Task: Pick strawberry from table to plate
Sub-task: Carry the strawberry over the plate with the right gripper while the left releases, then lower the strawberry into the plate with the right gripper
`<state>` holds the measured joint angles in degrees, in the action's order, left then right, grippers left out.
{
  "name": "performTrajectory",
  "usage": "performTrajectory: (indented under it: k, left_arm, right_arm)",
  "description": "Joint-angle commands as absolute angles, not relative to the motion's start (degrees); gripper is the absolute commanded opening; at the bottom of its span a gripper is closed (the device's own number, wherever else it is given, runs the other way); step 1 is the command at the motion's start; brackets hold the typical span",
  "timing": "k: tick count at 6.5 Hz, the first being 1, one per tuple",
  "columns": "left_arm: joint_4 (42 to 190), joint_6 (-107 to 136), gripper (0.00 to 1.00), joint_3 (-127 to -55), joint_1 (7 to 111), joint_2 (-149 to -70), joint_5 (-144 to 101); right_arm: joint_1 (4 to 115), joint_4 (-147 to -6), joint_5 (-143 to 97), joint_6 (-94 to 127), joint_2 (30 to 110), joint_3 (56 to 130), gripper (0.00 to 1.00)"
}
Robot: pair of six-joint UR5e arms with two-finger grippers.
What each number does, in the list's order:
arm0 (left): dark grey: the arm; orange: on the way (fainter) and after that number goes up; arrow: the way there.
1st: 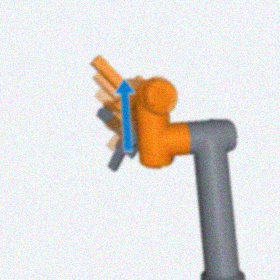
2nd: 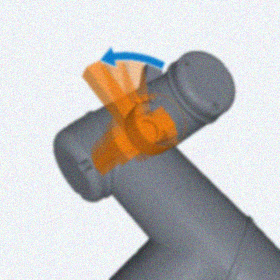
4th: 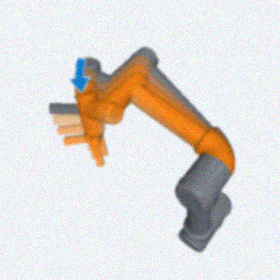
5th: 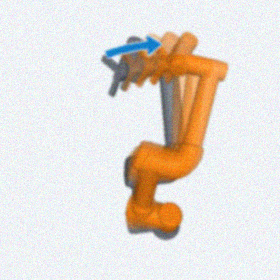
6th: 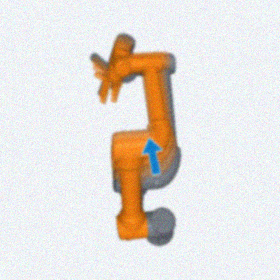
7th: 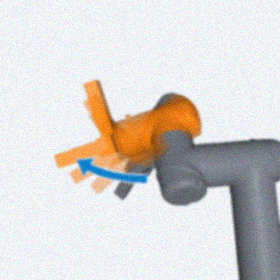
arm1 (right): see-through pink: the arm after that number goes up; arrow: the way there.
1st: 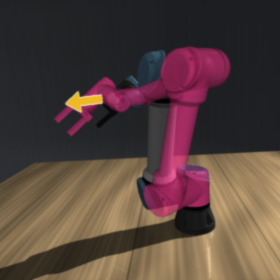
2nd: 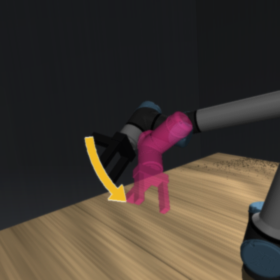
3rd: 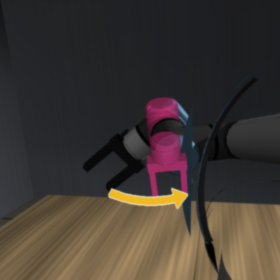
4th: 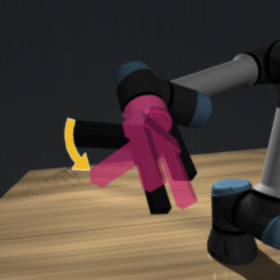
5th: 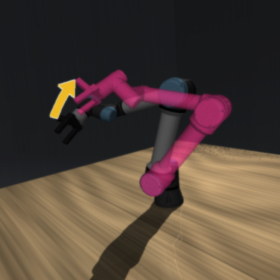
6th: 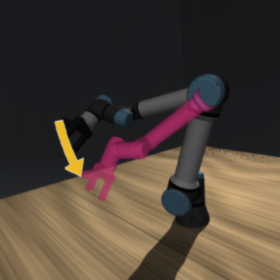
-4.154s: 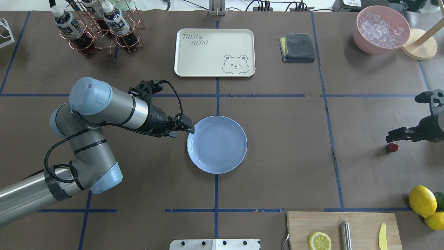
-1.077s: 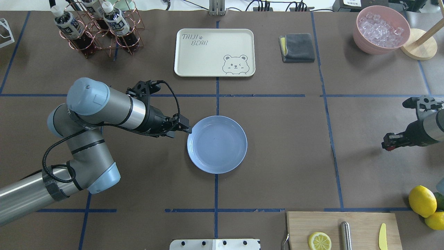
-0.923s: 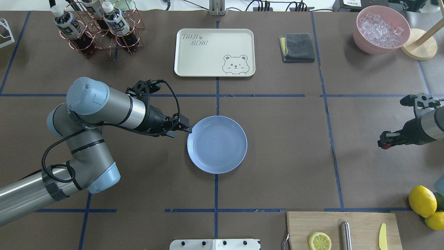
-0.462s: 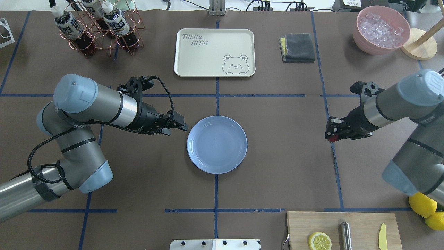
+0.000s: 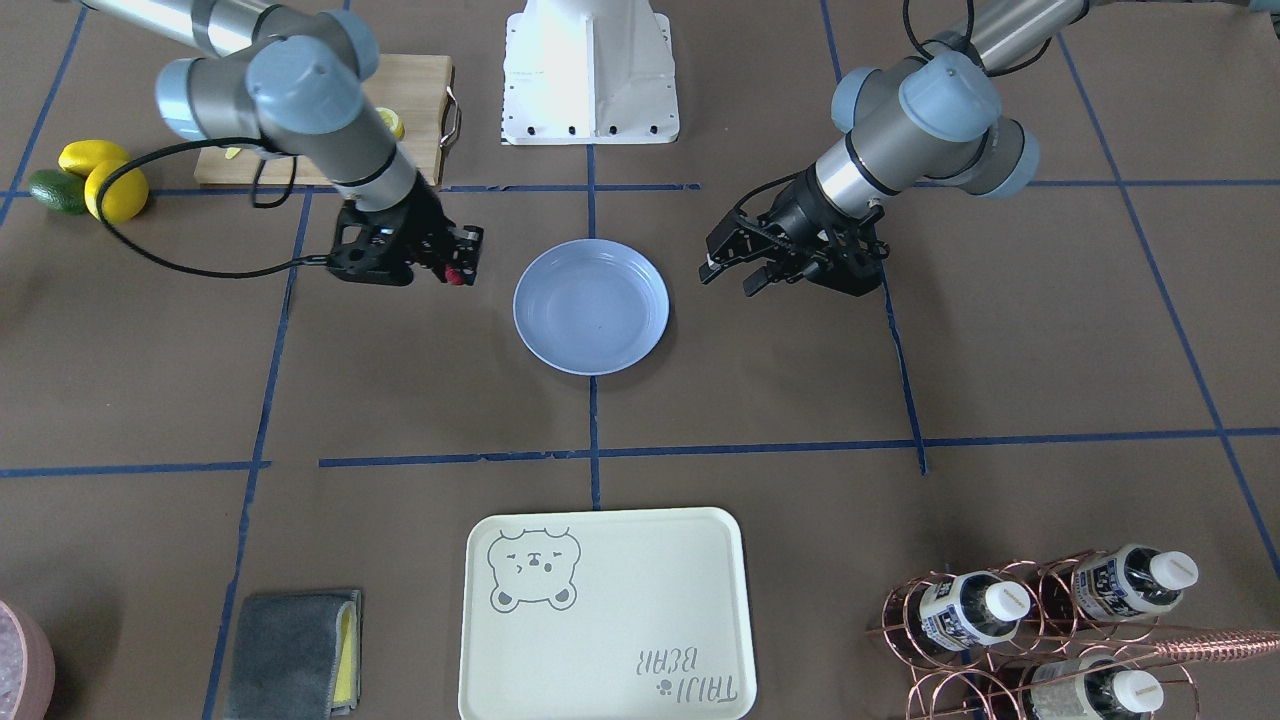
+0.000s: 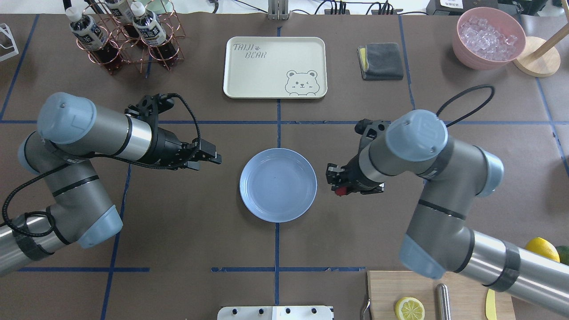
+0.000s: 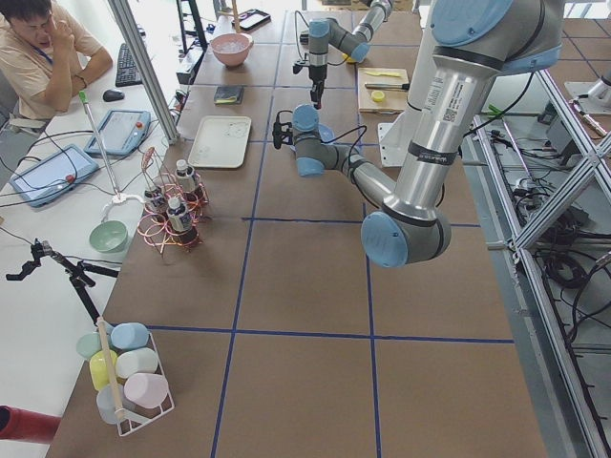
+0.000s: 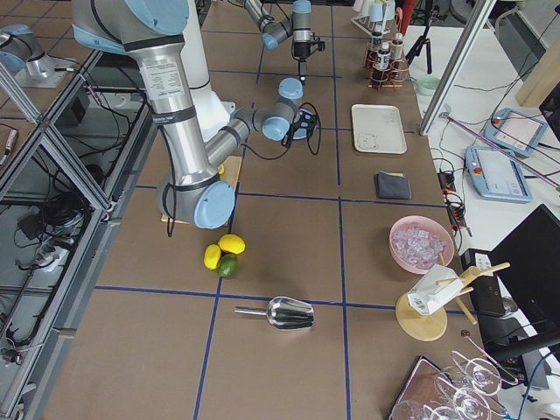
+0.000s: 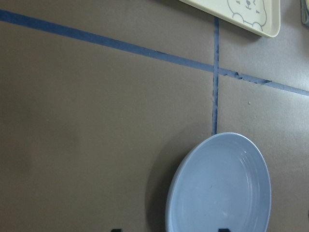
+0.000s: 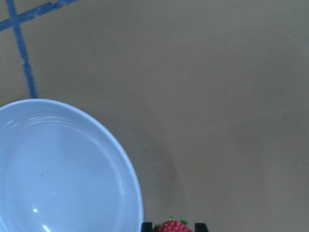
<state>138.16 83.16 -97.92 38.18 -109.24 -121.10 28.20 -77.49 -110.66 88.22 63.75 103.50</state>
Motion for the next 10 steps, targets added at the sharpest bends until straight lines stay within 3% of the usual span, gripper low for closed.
performTrajectory:
  k: [1, 4, 10]
  left_arm:
    - [138.2, 83.1, 0.73, -100.8, 40.0, -105.6, -121.1]
    - [138.2, 83.1, 0.73, -102.6, 40.7, -102.3, -121.1]
    - [138.2, 83.1, 0.73, -102.6, 40.6, -102.1, -121.0]
  right_arm:
    - [24.5, -80.9, -104.5, 94.2, 53.2, 97.2, 0.0]
    - [24.4, -80.8, -104.4, 93.0, 46.7, 89.0, 0.0]
    - [24.4, -80.9, -103.9, 92.0, 45.8, 84.7, 0.0]
